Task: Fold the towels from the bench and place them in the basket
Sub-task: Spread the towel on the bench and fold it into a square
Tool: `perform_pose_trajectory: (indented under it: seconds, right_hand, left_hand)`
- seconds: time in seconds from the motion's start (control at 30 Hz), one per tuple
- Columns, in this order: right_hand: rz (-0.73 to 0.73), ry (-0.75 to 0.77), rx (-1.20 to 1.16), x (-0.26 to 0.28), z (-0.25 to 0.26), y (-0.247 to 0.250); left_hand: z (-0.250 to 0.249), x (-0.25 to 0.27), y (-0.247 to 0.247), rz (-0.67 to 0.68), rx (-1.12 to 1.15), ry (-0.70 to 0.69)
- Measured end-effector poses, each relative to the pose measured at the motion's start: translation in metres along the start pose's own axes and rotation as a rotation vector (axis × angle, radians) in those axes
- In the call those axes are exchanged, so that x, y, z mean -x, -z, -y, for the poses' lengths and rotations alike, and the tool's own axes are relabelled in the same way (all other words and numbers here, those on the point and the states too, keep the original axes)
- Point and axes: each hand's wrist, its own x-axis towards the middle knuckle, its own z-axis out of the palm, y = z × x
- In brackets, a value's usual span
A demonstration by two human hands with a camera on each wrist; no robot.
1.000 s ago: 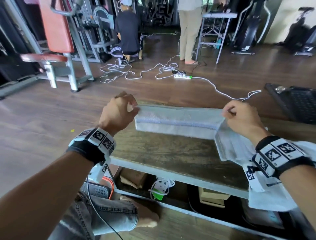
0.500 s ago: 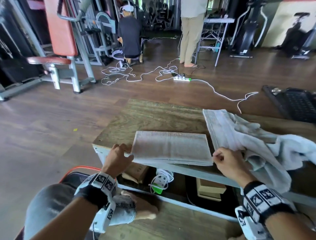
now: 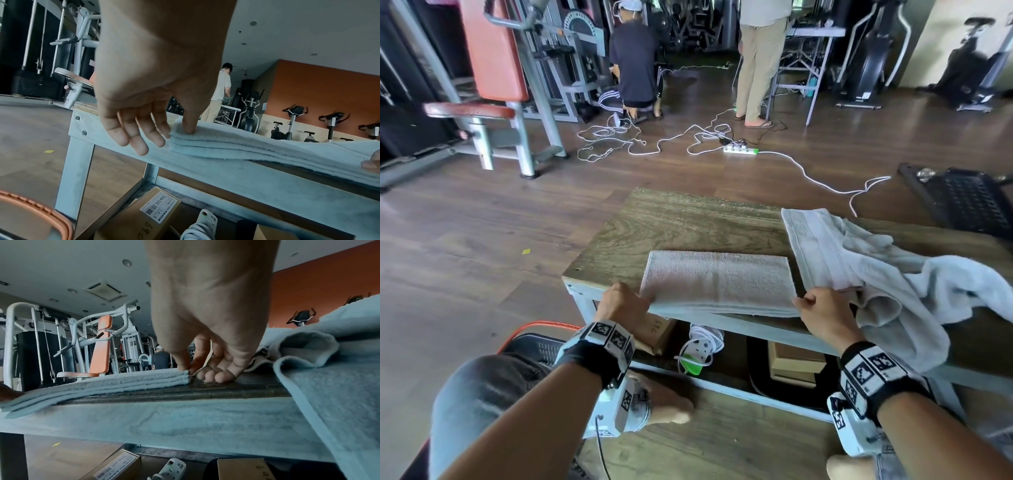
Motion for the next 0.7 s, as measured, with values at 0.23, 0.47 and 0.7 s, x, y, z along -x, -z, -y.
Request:
perform_pose_trajectory:
  seconds: [0.23, 0.47, 0.7]
  right_hand:
    - [0.049, -0.016, 0.09, -0.005, 0.001, -0.008]
    - [0.031, 0.309, 0.171, -0.001, 0.002, -0.017]
    - [0.085, 0.26, 0.288, -0.009, 0.006, -0.022]
  left_hand:
    - [-0.016, -0.011, 0.003, 0.105, 0.004, 0.026]
    - [-0.029, -0.024, 0.007, 0.242, -0.017, 0.064]
    - [-0.041, -0.031, 0.003, 0.029, -0.069, -0.078]
